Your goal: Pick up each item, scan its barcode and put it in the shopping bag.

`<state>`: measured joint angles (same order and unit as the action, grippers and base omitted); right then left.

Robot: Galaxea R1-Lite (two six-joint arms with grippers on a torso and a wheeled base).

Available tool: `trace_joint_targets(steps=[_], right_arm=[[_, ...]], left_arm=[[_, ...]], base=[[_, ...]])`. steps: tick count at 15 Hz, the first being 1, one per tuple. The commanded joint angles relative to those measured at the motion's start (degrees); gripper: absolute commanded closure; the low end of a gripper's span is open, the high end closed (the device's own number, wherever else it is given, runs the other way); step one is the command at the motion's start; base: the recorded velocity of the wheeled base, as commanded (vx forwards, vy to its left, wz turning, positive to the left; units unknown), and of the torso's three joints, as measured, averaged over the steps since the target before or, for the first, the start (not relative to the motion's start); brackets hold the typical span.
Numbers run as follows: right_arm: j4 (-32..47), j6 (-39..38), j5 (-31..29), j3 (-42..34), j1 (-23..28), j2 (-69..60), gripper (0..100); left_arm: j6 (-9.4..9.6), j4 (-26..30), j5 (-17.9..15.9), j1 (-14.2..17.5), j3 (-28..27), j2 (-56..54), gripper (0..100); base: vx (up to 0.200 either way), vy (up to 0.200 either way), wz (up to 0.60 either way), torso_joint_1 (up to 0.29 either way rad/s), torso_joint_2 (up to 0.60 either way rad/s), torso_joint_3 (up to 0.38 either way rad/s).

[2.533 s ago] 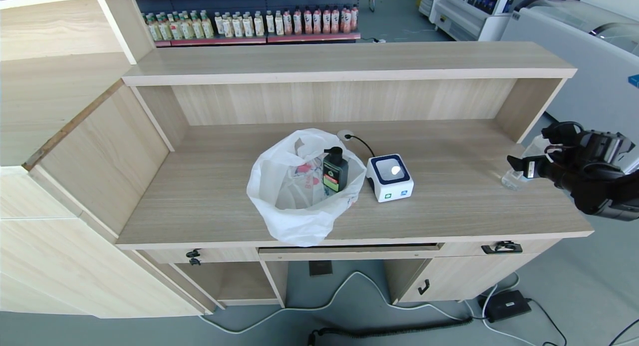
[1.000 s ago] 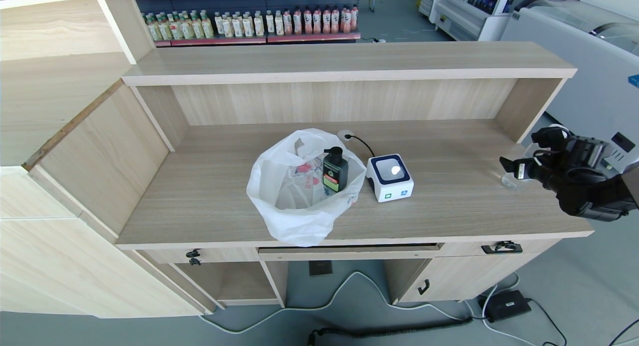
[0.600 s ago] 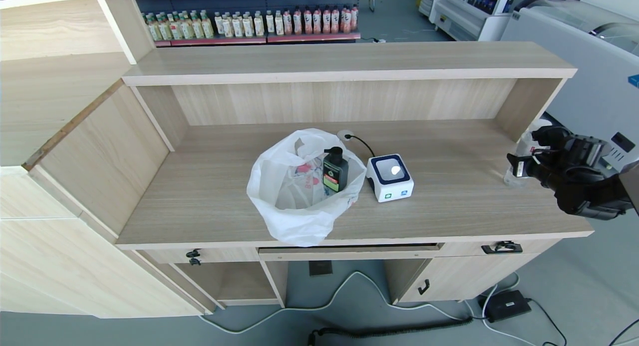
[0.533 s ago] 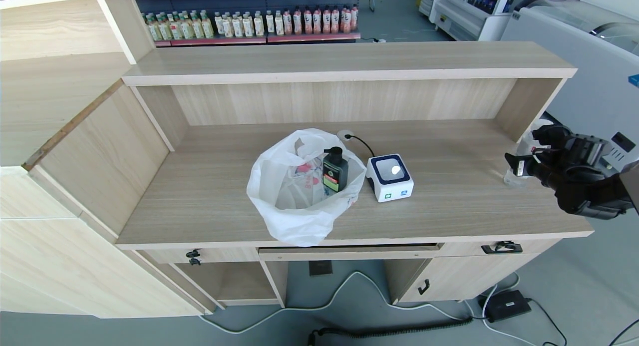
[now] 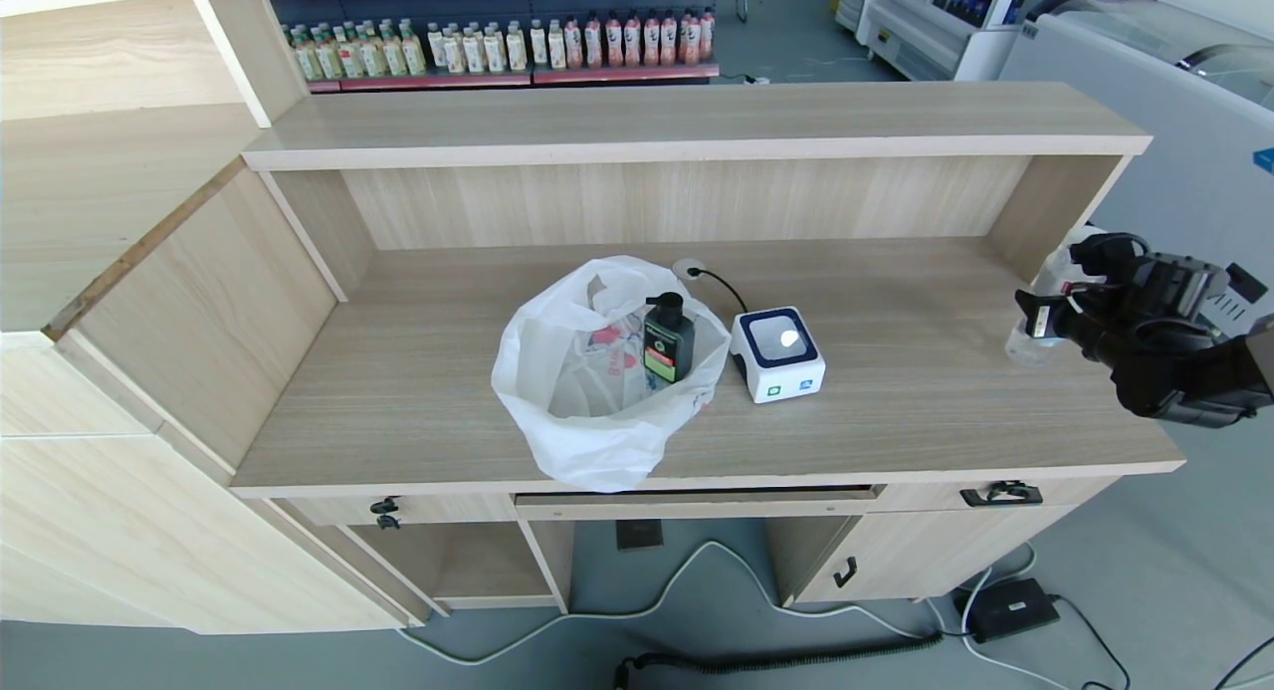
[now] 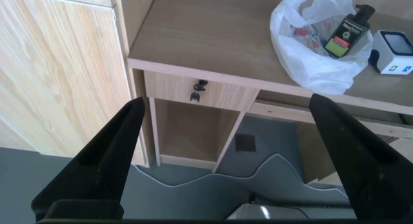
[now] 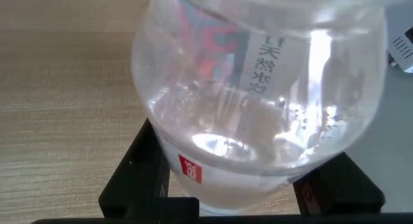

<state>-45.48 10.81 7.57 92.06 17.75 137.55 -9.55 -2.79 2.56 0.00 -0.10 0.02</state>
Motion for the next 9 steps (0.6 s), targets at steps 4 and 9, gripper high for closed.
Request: trace_joint_targets(steps=[4,9], right_arm=[[15.8,-14.7,12.2,-21.8,-4.3,-35.6,100],[26.2,-26.8,38.7,-39.6,-15.3,-63.5,100]], left_arm=[[-0.03,0.0,0.0,0.0,0.0,0.0,0],[-0.03,0.0,0.0,0.0,0.0,0.0,0]], base=[[0.000,0.000,0.00,0.000,0.00,0.000],[0.000,0.000,0.00,0.000,0.00,0.000]])
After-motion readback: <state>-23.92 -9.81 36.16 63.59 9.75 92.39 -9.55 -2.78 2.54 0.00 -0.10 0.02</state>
